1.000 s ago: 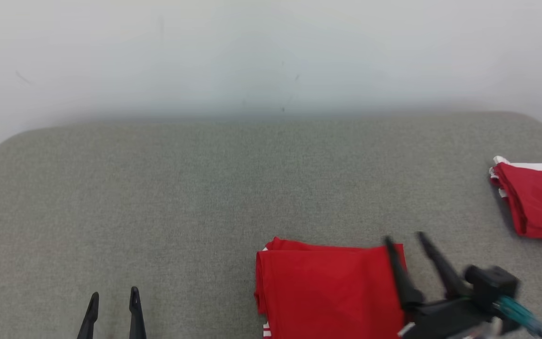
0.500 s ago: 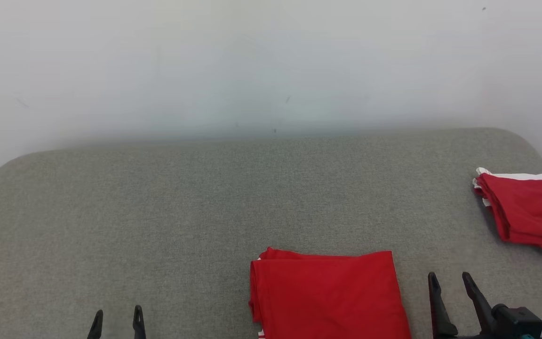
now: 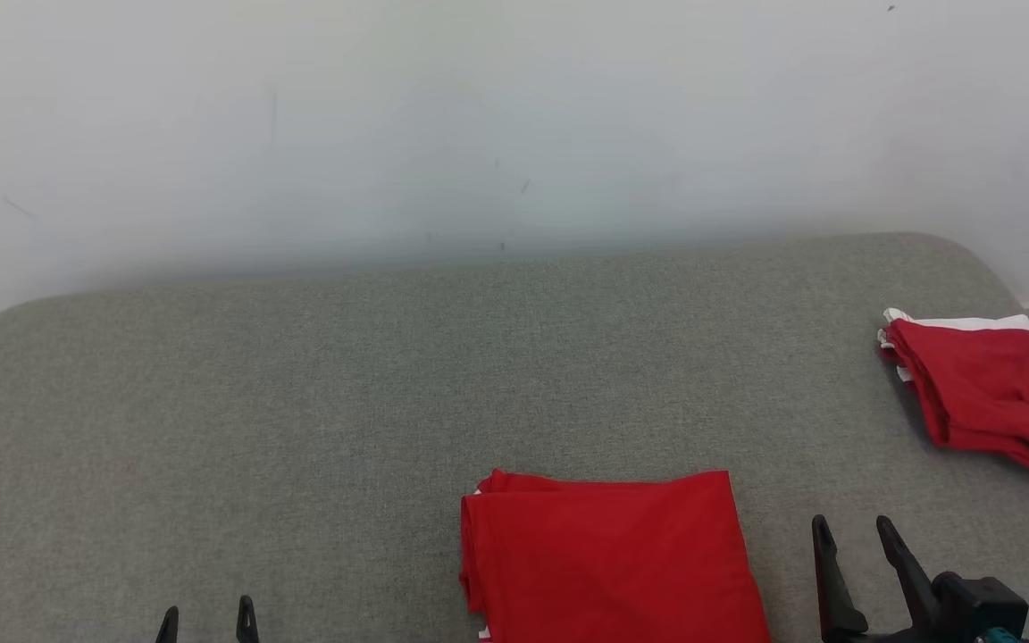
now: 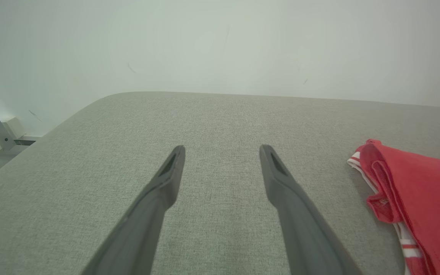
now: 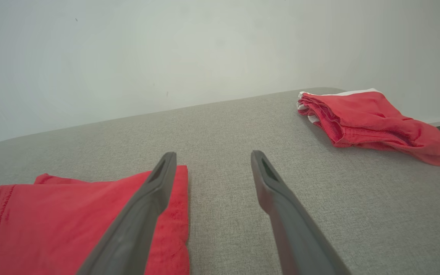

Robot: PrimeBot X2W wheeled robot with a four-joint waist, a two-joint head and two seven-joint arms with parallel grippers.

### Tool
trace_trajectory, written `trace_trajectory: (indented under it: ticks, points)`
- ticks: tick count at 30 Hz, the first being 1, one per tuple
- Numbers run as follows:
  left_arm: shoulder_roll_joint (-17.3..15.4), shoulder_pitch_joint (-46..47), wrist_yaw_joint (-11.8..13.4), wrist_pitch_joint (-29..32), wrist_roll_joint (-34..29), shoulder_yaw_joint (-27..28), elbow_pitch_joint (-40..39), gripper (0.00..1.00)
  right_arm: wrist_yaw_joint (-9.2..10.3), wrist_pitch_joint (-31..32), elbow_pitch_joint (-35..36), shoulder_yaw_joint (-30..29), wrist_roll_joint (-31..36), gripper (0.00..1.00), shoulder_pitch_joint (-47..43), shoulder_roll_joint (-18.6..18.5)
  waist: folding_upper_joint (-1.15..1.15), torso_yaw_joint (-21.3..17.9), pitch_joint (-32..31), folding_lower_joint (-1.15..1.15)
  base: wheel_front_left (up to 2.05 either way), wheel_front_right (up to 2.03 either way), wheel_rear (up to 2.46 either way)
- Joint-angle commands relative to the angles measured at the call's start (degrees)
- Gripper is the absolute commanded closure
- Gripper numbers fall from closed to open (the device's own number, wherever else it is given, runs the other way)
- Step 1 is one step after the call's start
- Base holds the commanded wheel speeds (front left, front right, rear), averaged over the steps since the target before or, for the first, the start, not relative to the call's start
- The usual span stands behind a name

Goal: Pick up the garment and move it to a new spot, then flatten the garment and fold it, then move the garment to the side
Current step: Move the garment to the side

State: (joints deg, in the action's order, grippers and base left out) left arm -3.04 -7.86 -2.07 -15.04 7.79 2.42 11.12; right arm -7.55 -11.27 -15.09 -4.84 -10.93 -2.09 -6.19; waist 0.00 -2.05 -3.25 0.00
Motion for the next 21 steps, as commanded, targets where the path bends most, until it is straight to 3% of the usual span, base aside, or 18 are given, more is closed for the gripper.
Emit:
trace_trajectory:
  ticks: [1,5,8,11,15,21]
  points:
    - [0.1,-0.6,-0.2,-0.2,-0.3,0.2,-0.3,0.0,0.16,0.2,-0.2,0.0,-0.3,0.0,0.3,-0.1,0.0,0.0,0.0,0.0,0.0,0.0,0.0]
    - [0.1,-0.7,-0.3,-0.2,-0.2,0.2,-0.1,0.0,0.16,3.0,0.3,1.0,-0.9,0.0,0.3,-0.5,0.0,0.1,0.1,0.0,0.0,0.0,0.0]
    - [0.2,-1.0,-0.2,-0.2,-0.1,0.5,-0.1,0.0,0.16,8.6,1.9,0.8,-2.0,0.0,1.0,-0.7,0.0,-0.1,0.1,0.0,0.0,0.0,0.0]
    - [0.2,-1.3,-0.1,-0.2,-0.1,0.7,-0.2,0.0,0.16,20.8,4.5,3.7,-4.6,0.0,1.6,-1.8,0.0,-0.4,0.3,0.0,0.0,0.0,0.0]
    - [0.2,-0.8,-0.2,-0.2,-0.1,0.5,-0.2,0.0,0.16,38.8,8.1,1.9,-7.4,0.0,1.5,-2.4,0.0,-0.1,0.8,0.0,0.0,0.0,0.0]
    - [0.2,0.0,-0.1,-0.2,0.6,-1.0,-0.2,0.0,0.15,50.8,11.8,-2.3,-3.6,0.0,3.7,0.4,0.0,2.0,2.8,0.0,0.0,0.0,0.0]
